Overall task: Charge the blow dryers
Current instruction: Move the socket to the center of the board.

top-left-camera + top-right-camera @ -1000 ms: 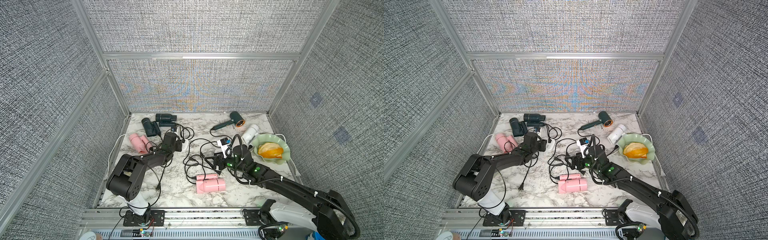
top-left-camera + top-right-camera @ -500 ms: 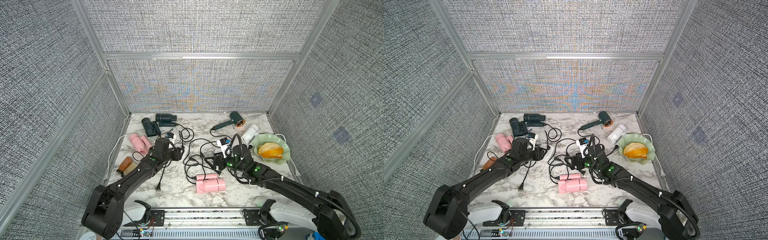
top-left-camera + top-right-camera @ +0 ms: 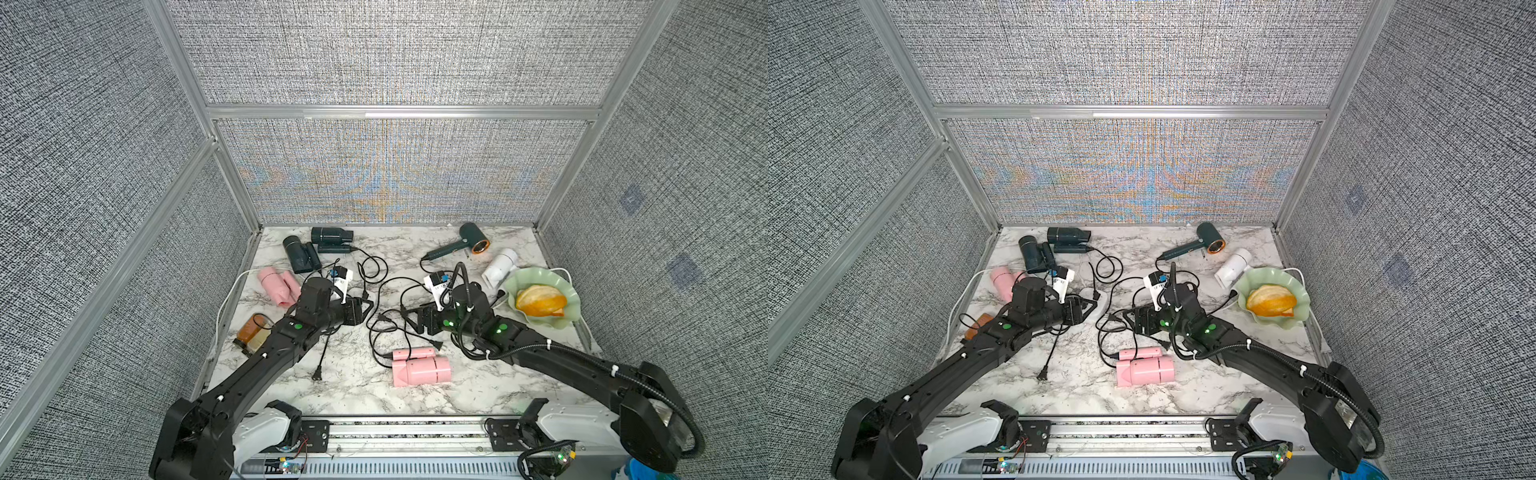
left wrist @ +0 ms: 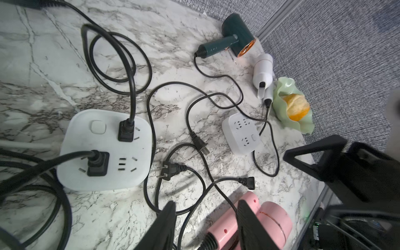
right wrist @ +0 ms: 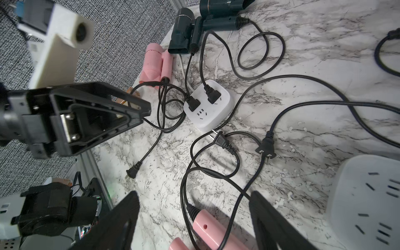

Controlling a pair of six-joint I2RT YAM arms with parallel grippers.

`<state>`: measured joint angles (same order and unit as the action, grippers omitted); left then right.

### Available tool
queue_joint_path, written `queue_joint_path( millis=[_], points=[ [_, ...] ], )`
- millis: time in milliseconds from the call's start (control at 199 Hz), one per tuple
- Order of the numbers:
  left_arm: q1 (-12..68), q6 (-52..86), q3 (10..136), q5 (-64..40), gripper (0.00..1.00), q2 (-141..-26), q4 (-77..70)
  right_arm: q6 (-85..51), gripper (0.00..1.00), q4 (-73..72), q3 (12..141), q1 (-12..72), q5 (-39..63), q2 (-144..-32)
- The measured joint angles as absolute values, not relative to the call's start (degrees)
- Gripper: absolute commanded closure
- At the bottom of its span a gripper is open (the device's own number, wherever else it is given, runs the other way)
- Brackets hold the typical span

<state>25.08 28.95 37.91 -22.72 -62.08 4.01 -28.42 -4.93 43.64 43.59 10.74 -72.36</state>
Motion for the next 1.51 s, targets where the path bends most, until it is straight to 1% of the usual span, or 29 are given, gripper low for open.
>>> queue_joint_path(
  millis=[161,286,371,542,718,858,948,1225,1506],
  points=[
    [23.33,32.86,38.57,-17.78,0.51,-57.89,7.42,-28.38,0.27,-2.28,49.8,45.5,8.75,-79.99],
    [20.03,36.86,35.73,-16.01,0.5,-55.79,8.43,-28.34,0.3,-0.23,55.61,47.75,7.07,-86.72],
    [17.89,39.53,33.08,-14.98,0.5,-55.46,9.28,-28.47,0.35,0.19,58.98,49.01,5.93,-91.05],
    [16.56,40.8,31.7,-14.04,0.5,-56.64,9.02,-31.24,0.43,-0.03,63.53,50.46,5.67,-98.67],
    [14.37,40.69,33.34,-12.73,0.51,-62.04,6.74,-35.09,0.5,-1.67,66.48,51.81,6.55,-104.88],
    [12.67,39.77,35.62,-12.71,0.52,-68.82,3.51,-38.0,0.53,-2.85,69.25,52.45,7.66,-108.99],
    [12.32,38.94,38.61,-13.34,0.53,-73.93,0.97,-39.35,0.54,-3.53,70.67,52.58,8.05,-110.96],
    [11.9,35.94,51.09,-16.36,0.55,-87.29,-0.3,-42.09,0.6,-4.36,75.79,52.69,9.3,-117.43],
    [11.49,34.24,55.94,-17.74,0.54,-93.14,-0.56,-43.62,0.68,-4.32,81.25,51.16,8.93,-122.83]
  ],
)
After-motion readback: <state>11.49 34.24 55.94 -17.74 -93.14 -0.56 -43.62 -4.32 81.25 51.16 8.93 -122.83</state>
